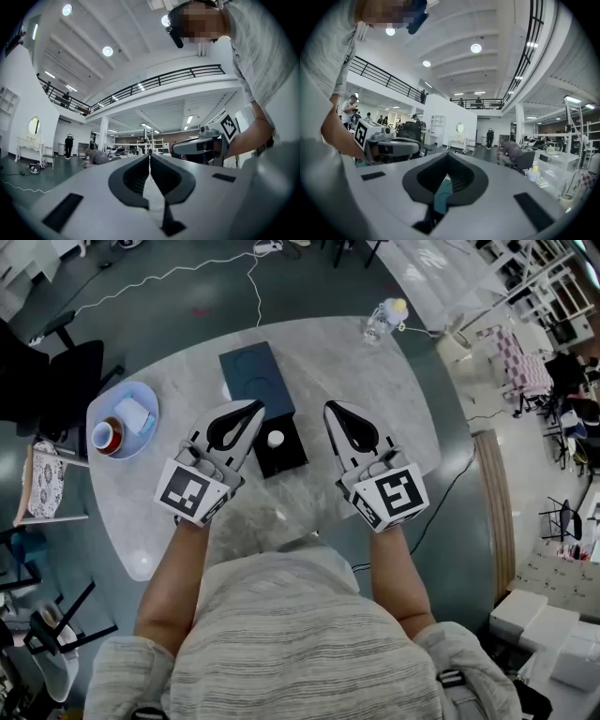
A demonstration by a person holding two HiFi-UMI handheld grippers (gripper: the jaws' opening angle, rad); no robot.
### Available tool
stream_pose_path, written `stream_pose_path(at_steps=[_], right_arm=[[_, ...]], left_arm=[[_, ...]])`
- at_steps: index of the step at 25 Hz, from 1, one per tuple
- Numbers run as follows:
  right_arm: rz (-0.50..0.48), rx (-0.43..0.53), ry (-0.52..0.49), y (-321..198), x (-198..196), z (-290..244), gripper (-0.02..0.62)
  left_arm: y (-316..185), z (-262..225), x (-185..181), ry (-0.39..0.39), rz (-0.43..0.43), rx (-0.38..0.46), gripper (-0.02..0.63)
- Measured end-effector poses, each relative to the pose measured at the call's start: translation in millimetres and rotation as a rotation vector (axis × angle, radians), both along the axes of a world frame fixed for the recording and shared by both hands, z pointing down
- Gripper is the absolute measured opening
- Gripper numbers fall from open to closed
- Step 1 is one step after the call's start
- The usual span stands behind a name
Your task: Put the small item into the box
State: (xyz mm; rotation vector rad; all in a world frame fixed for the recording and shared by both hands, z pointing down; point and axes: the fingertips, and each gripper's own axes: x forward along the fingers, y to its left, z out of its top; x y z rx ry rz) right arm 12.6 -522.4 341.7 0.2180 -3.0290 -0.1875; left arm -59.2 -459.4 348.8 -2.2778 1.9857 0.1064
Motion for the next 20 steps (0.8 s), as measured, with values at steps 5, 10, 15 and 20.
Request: stream_pose_path(at_steps=[5, 10, 15, 20], right_arm=[[0.006, 0.006, -0.015, -2, 3, -8, 0.017], [0.007, 0.004, -0.020, -3, 3, -12, 0.018], [0.001, 0.006, -0.031, -3, 2, -19, 0.018], [-0.008, 0.009, -0.037, -1, 0, -26, 0.017]], left_arm=[[2, -5, 0, 0.001, -0.004, 0.011, 0.023], [3, -7, -1, 0.009, -0.007, 0.014, 0.023], [2, -10, -1, 0.013, -0.012, 0.020, 0.023], [4, -14, -2, 0.006, -0.012, 0.031, 0.023]])
